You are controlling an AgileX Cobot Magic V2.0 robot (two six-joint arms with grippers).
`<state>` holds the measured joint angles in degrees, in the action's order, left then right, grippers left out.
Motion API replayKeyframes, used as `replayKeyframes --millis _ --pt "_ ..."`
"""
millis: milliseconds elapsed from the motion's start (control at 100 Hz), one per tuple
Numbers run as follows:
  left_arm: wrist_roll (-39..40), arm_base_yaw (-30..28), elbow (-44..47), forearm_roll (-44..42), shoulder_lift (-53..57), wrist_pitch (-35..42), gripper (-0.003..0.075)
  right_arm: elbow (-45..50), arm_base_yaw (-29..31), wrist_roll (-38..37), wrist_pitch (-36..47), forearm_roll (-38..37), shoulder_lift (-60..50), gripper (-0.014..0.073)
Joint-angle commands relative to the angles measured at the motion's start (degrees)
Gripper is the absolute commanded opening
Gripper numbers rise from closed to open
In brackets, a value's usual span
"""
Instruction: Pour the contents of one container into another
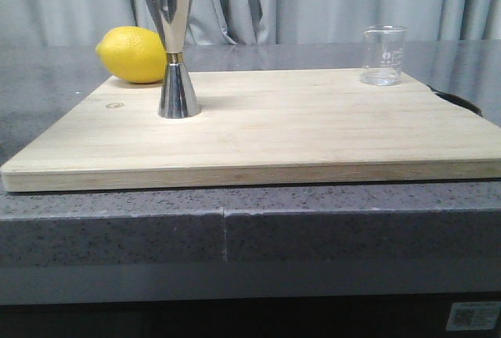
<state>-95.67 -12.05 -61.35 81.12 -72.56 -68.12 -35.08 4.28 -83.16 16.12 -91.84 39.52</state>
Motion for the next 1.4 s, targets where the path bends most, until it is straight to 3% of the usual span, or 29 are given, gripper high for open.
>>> replayKeyframes --millis 0,300,480,720,950,1390 --pt "0.7 -1.2 -1.6 6.8 6.0 0.0 0.0474 -1.9 0.3 0.2 -4.2 2.8 -0.1 0.0532" --pt "11.3 -2.4 -1.2 3.3 22.5 35.0 0.0474 -6.7 0.3 0.2 -13.1 2.8 -0.1 0.0532" --pt "13.6 -2.4 3.0 -0.3 31.5 41.4 0.0474 -7.6 0.3 0.2 -13.1 2.7 -1.1 0.0532" --pt "18.7 -2.4 16.2 -1.1 43.5 54.7 0.0474 -7.6 0.3 0.2 -14.6 0.3 -8.2 0.0532" --pt "19.1 -2.4 28.8 3.6 50.1 57.9 0.0474 -3.7 0.3 0.2 -16.1 0.2 -14.7 0.0532" --pt "19.1 -2.4 41.6 7.6 51.8 52.5 0.0474 13.1 0.3 0.2 -18.7 1.6 -24.8 0.0531"
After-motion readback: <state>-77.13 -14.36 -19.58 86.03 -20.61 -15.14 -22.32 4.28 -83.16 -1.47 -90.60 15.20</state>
